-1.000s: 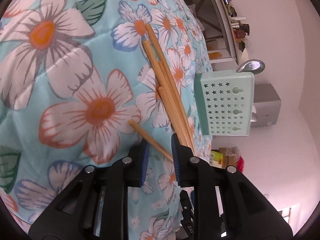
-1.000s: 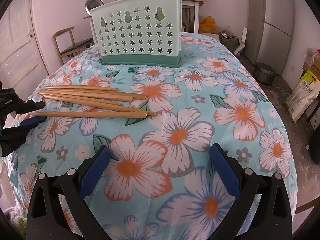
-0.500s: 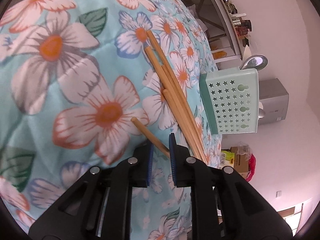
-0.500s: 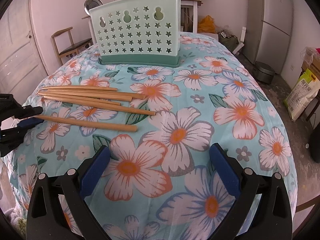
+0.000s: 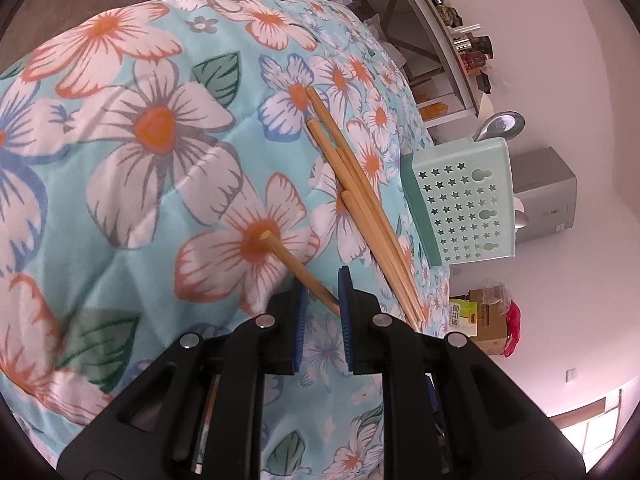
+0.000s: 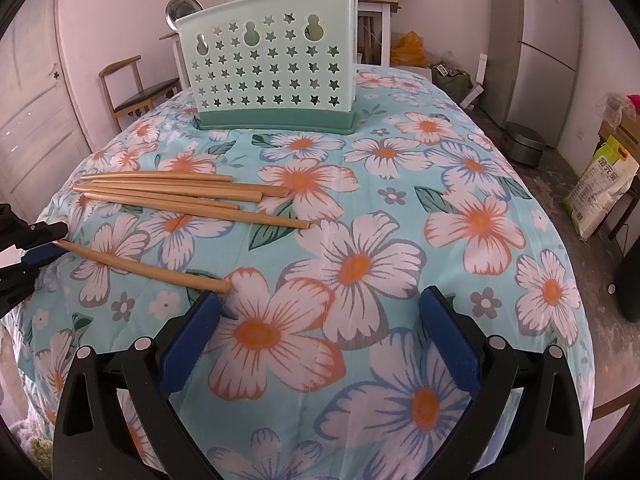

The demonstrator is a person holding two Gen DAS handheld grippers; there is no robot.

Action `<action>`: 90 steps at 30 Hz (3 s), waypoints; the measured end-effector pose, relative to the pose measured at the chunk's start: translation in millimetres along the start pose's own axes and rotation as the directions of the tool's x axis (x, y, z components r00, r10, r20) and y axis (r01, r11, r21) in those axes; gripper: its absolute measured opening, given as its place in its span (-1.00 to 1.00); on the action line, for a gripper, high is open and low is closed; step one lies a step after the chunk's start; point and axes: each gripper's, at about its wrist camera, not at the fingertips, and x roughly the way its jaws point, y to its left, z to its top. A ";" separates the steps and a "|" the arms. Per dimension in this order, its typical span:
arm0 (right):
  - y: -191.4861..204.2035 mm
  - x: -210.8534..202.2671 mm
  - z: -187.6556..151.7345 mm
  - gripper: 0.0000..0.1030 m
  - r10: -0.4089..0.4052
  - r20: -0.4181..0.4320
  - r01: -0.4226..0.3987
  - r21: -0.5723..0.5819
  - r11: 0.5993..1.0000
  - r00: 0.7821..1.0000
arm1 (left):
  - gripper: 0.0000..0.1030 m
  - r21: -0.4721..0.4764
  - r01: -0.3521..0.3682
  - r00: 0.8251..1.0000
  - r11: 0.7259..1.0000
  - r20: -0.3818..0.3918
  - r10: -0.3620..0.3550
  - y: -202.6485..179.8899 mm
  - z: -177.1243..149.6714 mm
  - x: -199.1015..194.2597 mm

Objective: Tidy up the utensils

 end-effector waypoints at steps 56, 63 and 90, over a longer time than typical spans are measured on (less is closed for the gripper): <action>33.8 -57.9 68.6 0.21 0.297 0.097 -0.279 -0.162 0.946 0.950 | -0.66 0.233 -0.018 0.999 0.972 0.048 0.007 -11.1 -3.7 -7.1; 95.2 -31.1 83.3 -0.25 0.379 -0.056 -0.370 -0.379 0.848 0.924 | -0.64 0.289 0.003 0.998 0.957 0.053 -0.019 -6.9 -5.5 -13.2; 224.0 41.1 69.9 -0.58 0.181 -0.239 -0.299 -0.782 0.547 0.954 | -0.61 0.403 0.101 0.992 0.909 0.028 -0.123 0.4 -8.5 -17.7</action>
